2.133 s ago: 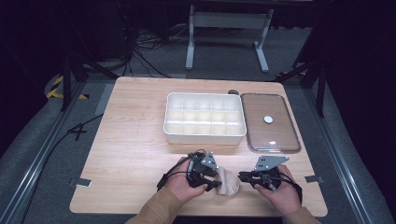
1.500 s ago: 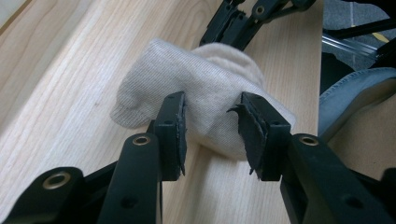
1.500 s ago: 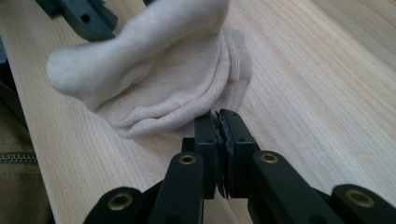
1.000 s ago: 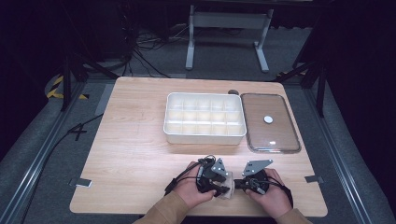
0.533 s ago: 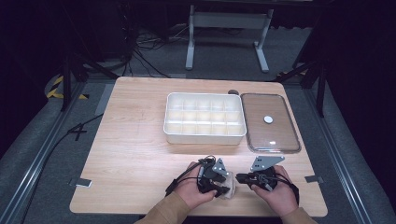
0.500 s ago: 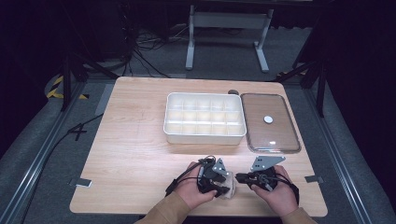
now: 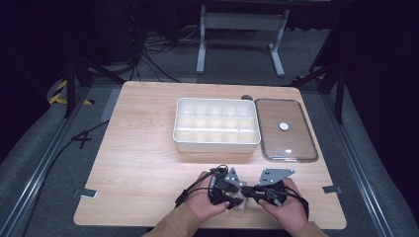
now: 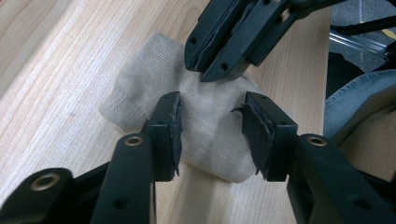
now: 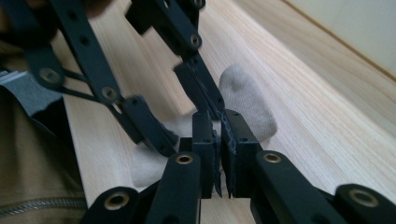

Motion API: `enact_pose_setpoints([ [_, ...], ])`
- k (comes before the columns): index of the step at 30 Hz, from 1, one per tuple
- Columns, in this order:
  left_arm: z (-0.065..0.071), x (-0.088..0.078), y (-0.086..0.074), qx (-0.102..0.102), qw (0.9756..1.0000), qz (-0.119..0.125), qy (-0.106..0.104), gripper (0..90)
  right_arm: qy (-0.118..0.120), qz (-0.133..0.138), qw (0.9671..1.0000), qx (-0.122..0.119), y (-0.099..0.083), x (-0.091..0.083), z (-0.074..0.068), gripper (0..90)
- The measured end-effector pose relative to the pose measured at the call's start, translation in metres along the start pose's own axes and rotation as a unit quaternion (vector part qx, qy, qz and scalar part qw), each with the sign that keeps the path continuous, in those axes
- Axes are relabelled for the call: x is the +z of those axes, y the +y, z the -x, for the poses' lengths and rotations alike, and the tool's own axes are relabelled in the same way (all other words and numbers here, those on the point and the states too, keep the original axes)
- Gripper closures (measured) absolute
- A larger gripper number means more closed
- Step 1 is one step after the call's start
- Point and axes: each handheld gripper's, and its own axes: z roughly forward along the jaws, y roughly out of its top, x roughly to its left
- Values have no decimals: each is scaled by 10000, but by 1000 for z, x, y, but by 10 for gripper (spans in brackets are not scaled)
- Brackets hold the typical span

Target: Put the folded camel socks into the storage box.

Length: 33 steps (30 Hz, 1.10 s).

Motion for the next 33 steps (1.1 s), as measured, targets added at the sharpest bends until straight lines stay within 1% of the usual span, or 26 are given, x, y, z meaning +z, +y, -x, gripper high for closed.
enact_pose_setpoints([
  [4,1,-3,-1,45,10000,25,35,529,-21,-104,9999,-18,-2,2,1,847],
  [7,0,-3,-3,60,10000,-37,-5,506,-40,-179,9998,-14,-3,2,1,842],
  [9,0,-1,-5,24,9999,-113,2,496,-27,-192,9998,34,-5,3,2,829],
  [10,0,0,-5,32,9999,-118,11,487,-22,-205,9997,114,-5,3,3,812],
  [14,1,1,-5,-18,9999,-138,42,483,-60,-245,9996,139,-6,3,3,805],
  [17,1,1,-6,11,9999,-137,75,482,-89,-288,9995,122,-6,3,2,807],
  [21,1,3,-6,-39,9998,-155,96,479,-80,-308,9994,163,-6,4,3,806],
  [22,1,3,-6,-38,9998,-170,103,479,-109,-322,9993,151,-6,4,2,801],
  [24,1,2,-6,-35,9998,-175,128,479,-114,-324,9993,143,-5,4,1,796],
  [28,1,2,-6,-21,9997,-196,126,479,-199,-277,9993,135,-3,1,0,781],
  [30,1,3,-6,-43,9997,-207,128,479,-246,-223,9993,153,-2,-1,-1,776],
  [31,0,3,-6,-18,9997,-193,127,479,-255,-204,9993,160,-1,-2,-1,772],
  [32,1,2,-6,-42,9997,-203,131,480,-286,-128,9993,205,0,-3,-1,760],
  [33,1,2,-6,-42,9997,-203,131,481,-286,-128,9993,205,0,-3,-1,760],
])
